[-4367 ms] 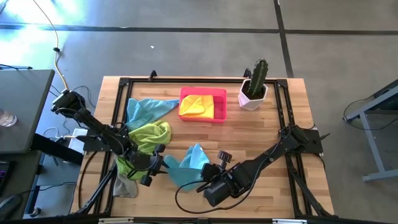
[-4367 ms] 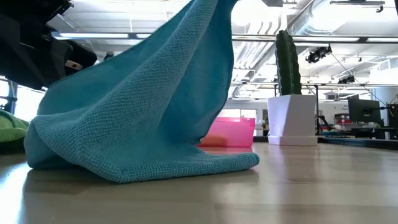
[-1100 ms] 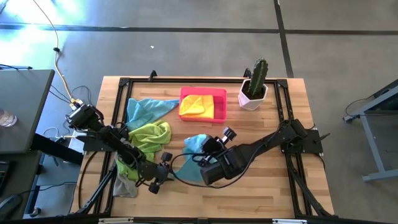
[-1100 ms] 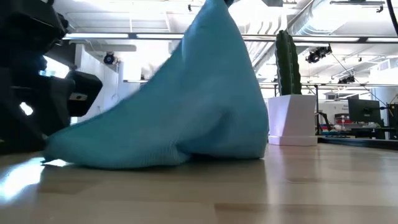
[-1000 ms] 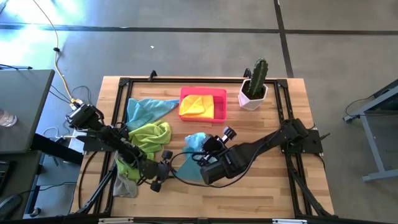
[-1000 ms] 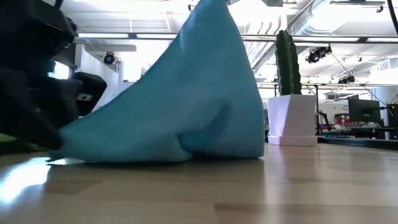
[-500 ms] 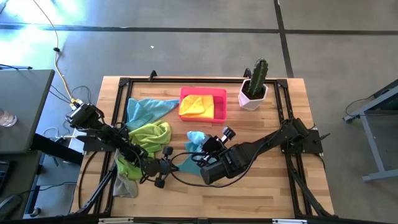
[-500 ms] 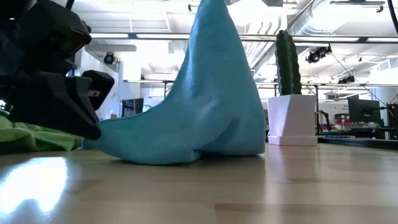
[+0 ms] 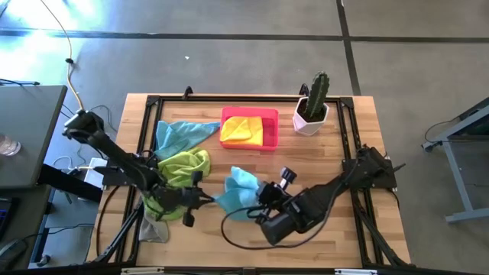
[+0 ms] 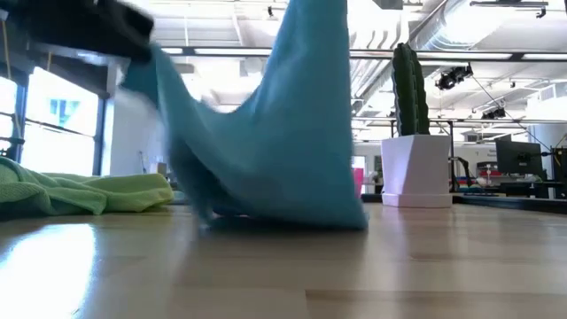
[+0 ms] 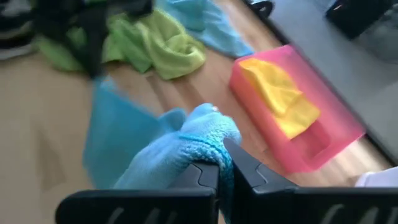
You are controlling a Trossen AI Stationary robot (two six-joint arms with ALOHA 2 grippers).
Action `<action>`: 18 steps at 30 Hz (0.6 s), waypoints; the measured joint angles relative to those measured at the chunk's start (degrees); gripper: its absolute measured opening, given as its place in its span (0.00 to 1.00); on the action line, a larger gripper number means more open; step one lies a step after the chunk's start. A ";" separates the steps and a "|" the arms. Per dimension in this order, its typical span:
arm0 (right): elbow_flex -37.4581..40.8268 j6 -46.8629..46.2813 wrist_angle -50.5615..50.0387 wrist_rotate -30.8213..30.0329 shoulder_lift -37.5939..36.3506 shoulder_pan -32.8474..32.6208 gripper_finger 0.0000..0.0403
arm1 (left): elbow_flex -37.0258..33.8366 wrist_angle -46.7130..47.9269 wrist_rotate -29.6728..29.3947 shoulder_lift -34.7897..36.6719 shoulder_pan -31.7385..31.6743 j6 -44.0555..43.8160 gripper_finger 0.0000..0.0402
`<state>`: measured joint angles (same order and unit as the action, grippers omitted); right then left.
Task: Fold microfiber towels
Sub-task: Fold the bottom light blue microfiber cloth on the table
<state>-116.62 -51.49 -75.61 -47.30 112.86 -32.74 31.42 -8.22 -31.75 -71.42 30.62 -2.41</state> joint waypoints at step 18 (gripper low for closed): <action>0.00 -23.37 -14.80 11.46 -5.64 0.00 0.00 | 15.10 22.53 -17.38 13.78 -2.14 14.93 0.00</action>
<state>-116.62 -74.86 -90.41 -35.85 107.22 -32.74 46.52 14.31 -49.14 -57.65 28.48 12.51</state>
